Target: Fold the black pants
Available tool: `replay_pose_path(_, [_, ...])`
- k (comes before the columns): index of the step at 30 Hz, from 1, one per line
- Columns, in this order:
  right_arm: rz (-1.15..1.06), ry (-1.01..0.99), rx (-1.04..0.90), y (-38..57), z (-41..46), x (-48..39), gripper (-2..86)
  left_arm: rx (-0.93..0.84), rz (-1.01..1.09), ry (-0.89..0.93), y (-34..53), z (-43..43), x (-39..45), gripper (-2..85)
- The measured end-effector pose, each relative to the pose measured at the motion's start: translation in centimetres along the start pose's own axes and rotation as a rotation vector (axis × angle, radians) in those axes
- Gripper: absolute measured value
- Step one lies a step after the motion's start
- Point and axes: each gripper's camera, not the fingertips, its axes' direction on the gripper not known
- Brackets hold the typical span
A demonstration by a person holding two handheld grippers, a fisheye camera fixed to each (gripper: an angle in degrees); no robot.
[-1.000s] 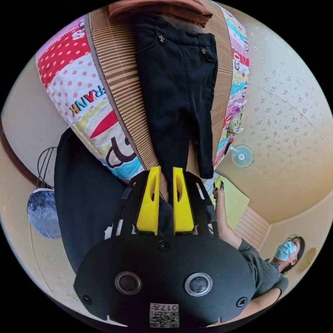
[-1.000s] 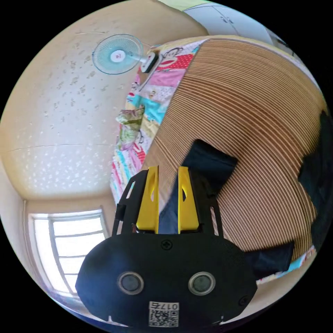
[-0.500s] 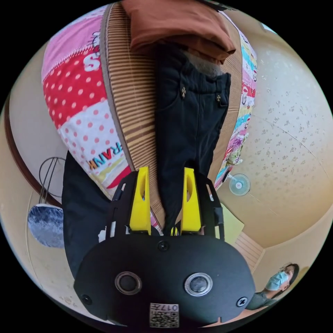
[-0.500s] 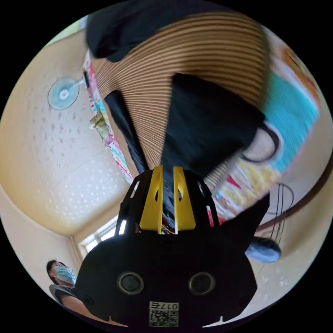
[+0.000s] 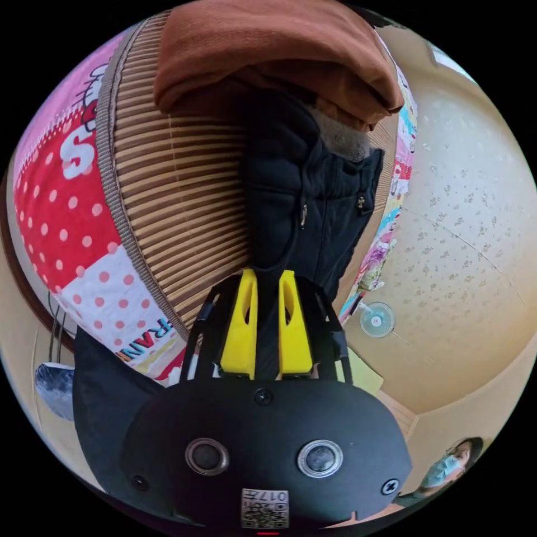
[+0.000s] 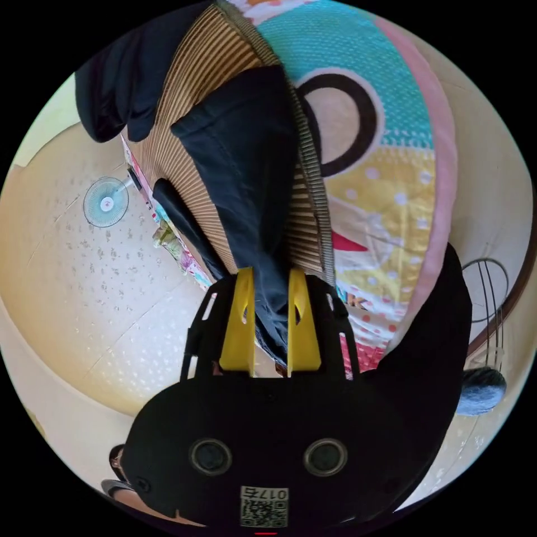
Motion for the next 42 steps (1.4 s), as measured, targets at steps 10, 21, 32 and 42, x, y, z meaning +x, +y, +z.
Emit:
replay_pose_path(10, [-0.581,0.482,0.001,1.7,6.5,-19.3,1.2,-0.121,0.736,-0.345,3.7,-2.9,16.6,5.1])
replay_pose_path(21, [-0.698,0.693,-0.01,-7.9,29.6,-39.9,0.8,0.061,0.723,-0.237,-2.6,8.8,30.0,10.9])
replay_pose_path(32, [-0.993,1.191,-0.28,-8.0,41.1,-28.9,0.4,-0.317,0.971,-0.739,-0.6,21.0,25.5,3.8])
replay_pose_path(42, [-0.869,1.363,-0.424,-10.2,29.2,-19.0,0.3,-0.439,0.725,-0.602,2.6,15.6,17.6,1.8])
